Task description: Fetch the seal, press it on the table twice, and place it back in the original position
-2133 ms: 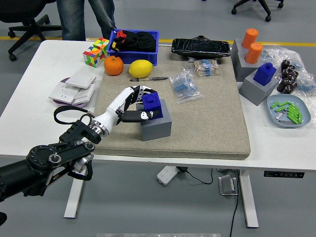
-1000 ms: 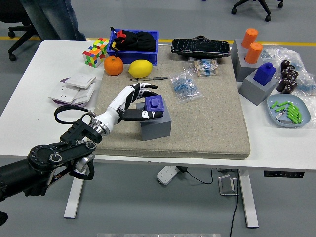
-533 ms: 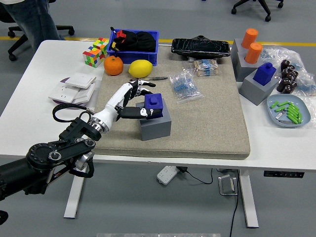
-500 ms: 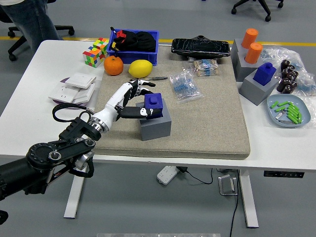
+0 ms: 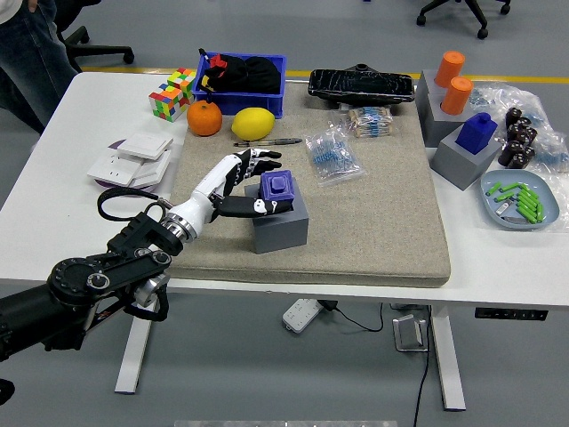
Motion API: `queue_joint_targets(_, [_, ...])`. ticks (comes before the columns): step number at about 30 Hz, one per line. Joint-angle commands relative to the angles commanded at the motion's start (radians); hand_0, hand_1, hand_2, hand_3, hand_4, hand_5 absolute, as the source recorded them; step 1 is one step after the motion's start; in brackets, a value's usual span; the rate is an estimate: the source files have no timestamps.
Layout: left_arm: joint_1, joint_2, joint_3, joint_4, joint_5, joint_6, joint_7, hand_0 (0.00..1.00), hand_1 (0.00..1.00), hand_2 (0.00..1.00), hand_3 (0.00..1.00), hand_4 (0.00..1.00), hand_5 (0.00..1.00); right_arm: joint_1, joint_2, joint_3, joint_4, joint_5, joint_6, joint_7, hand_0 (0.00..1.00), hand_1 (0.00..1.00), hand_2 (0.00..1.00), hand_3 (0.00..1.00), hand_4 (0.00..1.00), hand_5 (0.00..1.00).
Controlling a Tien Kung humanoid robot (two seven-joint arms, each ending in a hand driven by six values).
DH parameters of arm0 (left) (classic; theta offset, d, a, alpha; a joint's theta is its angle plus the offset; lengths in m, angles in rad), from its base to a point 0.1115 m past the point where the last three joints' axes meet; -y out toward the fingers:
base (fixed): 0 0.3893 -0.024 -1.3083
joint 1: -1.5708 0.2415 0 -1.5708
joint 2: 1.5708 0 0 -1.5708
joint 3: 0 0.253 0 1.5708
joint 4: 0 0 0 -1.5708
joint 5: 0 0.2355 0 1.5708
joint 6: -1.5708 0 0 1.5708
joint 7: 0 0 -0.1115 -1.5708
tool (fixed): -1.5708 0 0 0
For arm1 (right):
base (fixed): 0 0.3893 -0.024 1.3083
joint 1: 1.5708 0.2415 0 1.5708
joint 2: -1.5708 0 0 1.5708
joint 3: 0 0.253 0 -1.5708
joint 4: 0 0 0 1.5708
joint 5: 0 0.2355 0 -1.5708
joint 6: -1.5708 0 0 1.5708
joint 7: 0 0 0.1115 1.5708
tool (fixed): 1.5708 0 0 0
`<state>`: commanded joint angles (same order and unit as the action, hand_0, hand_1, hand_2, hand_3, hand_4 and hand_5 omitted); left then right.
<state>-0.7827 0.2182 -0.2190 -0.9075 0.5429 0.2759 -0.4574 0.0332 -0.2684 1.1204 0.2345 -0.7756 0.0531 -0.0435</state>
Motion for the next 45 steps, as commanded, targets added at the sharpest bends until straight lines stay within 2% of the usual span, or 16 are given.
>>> queue_joint_targets(6, [0.0, 0.0, -0.001, -0.002, -0.003, 0.007, -0.011, 0.862, 0.865, 0.794, 0.788, 0.973, 0.159, -0.001, -0.001, 0.0, 0.0, -0.001, -0.002, 0.002, 0.719, 0.676, 0.641, 0.61, 0.711, 0.507])
queue_joint_targets(7, [-0.001, 0.0, -0.001, -0.002, -0.003, 0.009, -0.013, 0.859, 0.842, 0.712, 0.77, 0.977, 0.167, 0.0, -0.001, 0.0, 0.0, -0.001, -0.003, 0.003, 0.719, 0.676, 0.64, 0.61, 0.711, 0.507])
queue_joint_targets(12, [-0.004, 0.001, -0.001, -0.003, -0.005, 0.02, -0.027, 0.859, 0.842, 0.712, 0.77, 0.977, 0.167, 0.0, -0.001, 0.001, 0.0, 0.0, -0.004, 0.004, 0.719, 0.676, 0.64, 0.61, 0.711, 0.507])
queue_joint_targets(13, [-0.005, 0.001, -0.002, -0.004, -0.006, 0.022, -0.03, 0.792, 0.66, 0.477, 0.716, 0.969, 0.14, 0.0, -0.001, 0.002, 0.0, 0.0, -0.004, 0.004, 0.719, 0.676, 0.64, 0.61, 0.711, 0.506])
queue_joint_targets(18, [-0.005, 0.002, -0.001, -0.007, -0.015, 0.021, -0.041, 0.792, 0.66, 0.477, 0.716, 0.969, 0.14, 0.0, -0.001, 0.002, 0.0, 0.0, -0.006, 0.006, 0.719, 0.676, 0.64, 0.61, 0.711, 0.506])
queue_joint_targets(19, [-0.005, 0.002, -0.001, -0.007, -0.016, 0.02, -0.041, 0.74, 0.527, 0.397, 0.665, 0.963, 0.126, 0.0, -0.002, 0.002, 0.0, 0.001, -0.006, 0.006, 0.719, 0.675, 0.64, 0.61, 0.711, 0.506])
queue_joint_targets(24, [-0.004, 0.002, 0.002, -0.007, -0.019, 0.016, -0.039, 0.74, 0.527, 0.397, 0.665, 0.963, 0.126, 0.0, -0.001, 0.0, 0.001, 0.002, -0.006, 0.007, 0.719, 0.675, 0.64, 0.61, 0.711, 0.506])
queue_joint_targets(25, [-0.004, 0.002, 0.002, -0.007, -0.019, 0.015, -0.039, 0.68, 0.457, 0.367, 0.624, 0.947, 0.125, 0.0, -0.001, 0.0, 0.001, 0.001, -0.007, 0.007, 0.718, 0.675, 0.639, 0.609, 0.711, 0.505])
queue_joint_targets(42, [-0.009, -0.001, -0.001, -0.003, -0.024, 0.023, -0.022, 0.666, 0.476, 0.371, 0.619, 0.937, 0.137, 0.002, -0.002, -0.007, 0.0, 0.005, -0.007, 0.008, 0.718, 0.674, 0.639, 0.608, 0.711, 0.506])
queue_joint_targets(43, [-0.009, -0.003, -0.003, -0.001, -0.024, 0.022, -0.017, 0.78, 0.687, 0.589, 0.715, 0.939, 0.154, 0.002, -0.003, -0.008, 0.001, 0.005, -0.007, 0.009, 0.718, 0.674, 0.639, 0.609, 0.71, 0.504])
queue_joint_targets(45, [-0.009, -0.003, -0.006, 0.0, -0.024, 0.019, -0.011, 0.78, 0.687, 0.589, 0.715, 0.939, 0.154, 0.002, -0.003, -0.008, 0.0, 0.005, -0.007, 0.008, 0.718, 0.674, 0.639, 0.609, 0.71, 0.504])
